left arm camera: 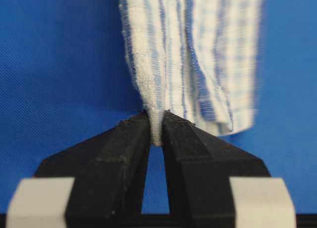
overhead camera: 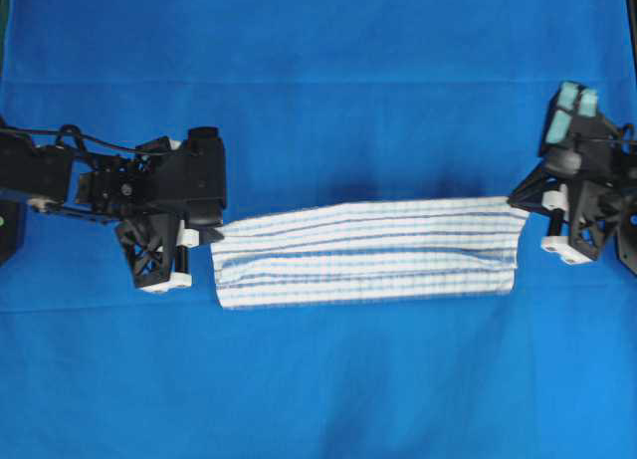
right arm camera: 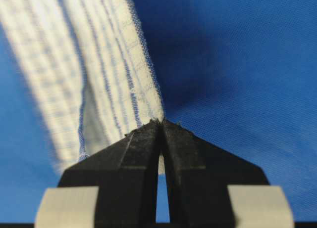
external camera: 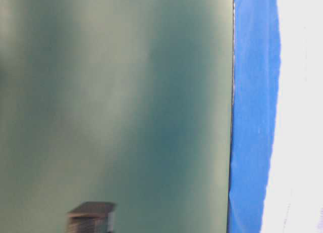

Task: Fold the blue towel.
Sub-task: 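Lift the strip and rotate it vertical, right gripper moving to far side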

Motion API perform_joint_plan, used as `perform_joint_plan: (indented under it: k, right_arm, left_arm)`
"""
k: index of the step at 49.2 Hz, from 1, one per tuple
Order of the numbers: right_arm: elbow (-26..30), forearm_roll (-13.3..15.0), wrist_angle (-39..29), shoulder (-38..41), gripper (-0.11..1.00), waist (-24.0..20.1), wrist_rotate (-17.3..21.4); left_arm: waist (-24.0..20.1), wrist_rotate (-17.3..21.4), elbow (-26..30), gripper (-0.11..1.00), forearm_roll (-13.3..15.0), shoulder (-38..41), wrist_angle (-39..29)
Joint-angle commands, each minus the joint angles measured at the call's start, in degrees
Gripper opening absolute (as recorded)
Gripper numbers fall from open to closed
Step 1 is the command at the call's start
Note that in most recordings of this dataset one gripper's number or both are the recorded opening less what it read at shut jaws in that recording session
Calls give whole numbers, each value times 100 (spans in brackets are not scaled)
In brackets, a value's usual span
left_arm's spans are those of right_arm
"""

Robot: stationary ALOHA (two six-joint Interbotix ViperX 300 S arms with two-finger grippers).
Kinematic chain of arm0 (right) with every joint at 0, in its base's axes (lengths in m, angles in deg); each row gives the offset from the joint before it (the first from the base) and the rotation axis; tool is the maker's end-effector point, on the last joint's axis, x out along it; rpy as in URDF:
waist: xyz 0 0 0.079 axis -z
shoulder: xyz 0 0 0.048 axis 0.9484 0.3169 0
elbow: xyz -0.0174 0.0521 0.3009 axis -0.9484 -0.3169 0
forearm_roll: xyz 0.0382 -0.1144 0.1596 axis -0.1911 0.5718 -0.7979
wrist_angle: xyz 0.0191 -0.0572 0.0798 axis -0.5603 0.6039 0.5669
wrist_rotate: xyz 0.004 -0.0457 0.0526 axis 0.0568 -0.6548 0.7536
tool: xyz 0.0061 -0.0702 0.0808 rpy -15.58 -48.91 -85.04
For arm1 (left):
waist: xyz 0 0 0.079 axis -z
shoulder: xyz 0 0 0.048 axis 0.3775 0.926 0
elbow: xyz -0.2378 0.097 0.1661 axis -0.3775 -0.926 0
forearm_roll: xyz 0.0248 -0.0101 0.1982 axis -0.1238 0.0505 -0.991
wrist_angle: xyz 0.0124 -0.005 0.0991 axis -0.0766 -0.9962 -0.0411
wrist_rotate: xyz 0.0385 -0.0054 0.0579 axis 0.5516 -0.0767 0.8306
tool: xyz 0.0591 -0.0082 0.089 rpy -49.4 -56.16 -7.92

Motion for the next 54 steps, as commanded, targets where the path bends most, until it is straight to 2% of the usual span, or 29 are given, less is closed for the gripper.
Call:
perform_joint_plan:
  k: [1,11,22,31,36,43,54]
  right_arm:
    - [193,9,-149,-281,2,-9,18]
    - [352,9,-483,-844,2,-9,18]
    - [343,35,-492,-756,2,-9,0]
    - [404,360,-378,-483,2,88,79]
    - [483,598,-211,-352,2,334,79]
    - [633,949,149,-88,2,923,70]
    - [958,1283,809,589,2,1828,0]
  left_arm:
    - [-18,0,149,5,-9,-299,-26]
    - [-18,-9,237,5,-9,-642,-141]
    - [-18,-44,264,5,-9,-642,-132]
    - [211,-79,378,5,0,-519,70]
    - [457,-79,536,5,0,-369,264]
    - [782,-88,870,5,0,-53,563]
    - [1063,-70,1626,5,0,545,747]
